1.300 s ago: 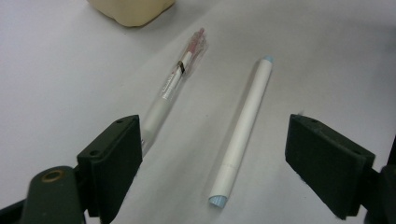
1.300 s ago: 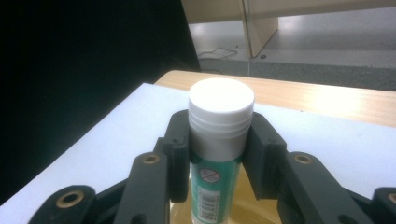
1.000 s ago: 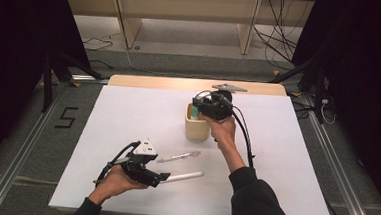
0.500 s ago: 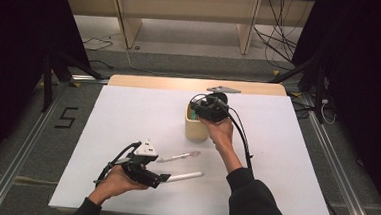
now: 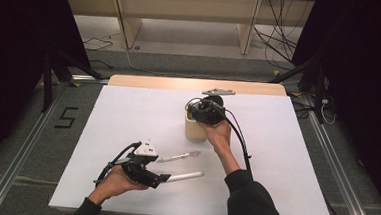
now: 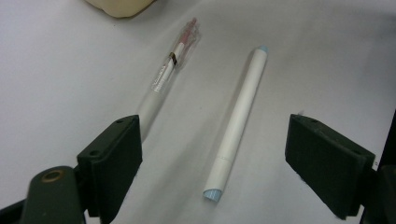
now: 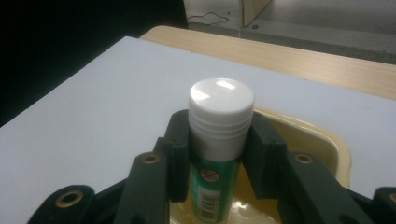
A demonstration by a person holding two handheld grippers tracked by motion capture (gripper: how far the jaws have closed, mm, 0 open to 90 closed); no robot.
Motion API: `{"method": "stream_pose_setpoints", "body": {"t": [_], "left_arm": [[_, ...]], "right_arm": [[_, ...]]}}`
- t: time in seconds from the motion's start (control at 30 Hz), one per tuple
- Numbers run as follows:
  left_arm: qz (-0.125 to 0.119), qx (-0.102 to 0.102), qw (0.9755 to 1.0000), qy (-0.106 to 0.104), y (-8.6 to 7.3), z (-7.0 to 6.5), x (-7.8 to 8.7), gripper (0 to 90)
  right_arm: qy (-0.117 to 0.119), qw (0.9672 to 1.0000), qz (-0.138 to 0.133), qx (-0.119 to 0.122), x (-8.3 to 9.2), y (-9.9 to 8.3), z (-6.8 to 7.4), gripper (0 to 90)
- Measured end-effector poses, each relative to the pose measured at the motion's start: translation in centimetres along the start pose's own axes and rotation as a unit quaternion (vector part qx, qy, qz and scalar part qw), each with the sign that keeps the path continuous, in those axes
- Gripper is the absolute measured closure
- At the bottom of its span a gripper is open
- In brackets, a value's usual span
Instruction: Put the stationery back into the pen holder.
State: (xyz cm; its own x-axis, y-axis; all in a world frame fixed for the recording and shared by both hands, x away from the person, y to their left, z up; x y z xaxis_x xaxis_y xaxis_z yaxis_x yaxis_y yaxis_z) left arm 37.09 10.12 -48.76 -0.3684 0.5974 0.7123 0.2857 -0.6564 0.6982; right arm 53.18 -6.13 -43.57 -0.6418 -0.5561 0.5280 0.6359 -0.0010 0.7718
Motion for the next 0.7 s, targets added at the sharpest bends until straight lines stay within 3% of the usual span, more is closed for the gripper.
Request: {"method": "stream_pose_setpoints", "body": {"t": [0.53, 0.7], "left_arm": [[0.006, 0.003, 1.0, -0.003, -0.24, 0.09, -0.2, 18.6], [0.004, 0.007, 1.0, -0.003, -0.22, 0.09, -0.19, 18.6]], "right_arm": [[0.0, 0.9999, 0.016, -0.005, -0.32, -0.62, -0.16, 64.3], [0.022, 0.9995, 0.015, -0.017, 0.18, -0.24, -0.05, 46.2]]}}
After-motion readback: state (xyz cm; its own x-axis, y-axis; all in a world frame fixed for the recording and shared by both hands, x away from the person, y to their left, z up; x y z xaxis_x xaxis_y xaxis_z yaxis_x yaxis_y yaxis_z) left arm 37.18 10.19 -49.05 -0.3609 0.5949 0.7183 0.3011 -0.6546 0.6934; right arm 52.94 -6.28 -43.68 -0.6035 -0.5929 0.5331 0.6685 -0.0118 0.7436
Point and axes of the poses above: each handheld gripper's, and its own axes: x roughly backward along the jaws, y roughly out of its top, z roughly to its left, the point moved 6 cm from there along -x, roughly forward along the jaws, and after that the axes turned 13 degrees about -x, right-handed, at the moved point
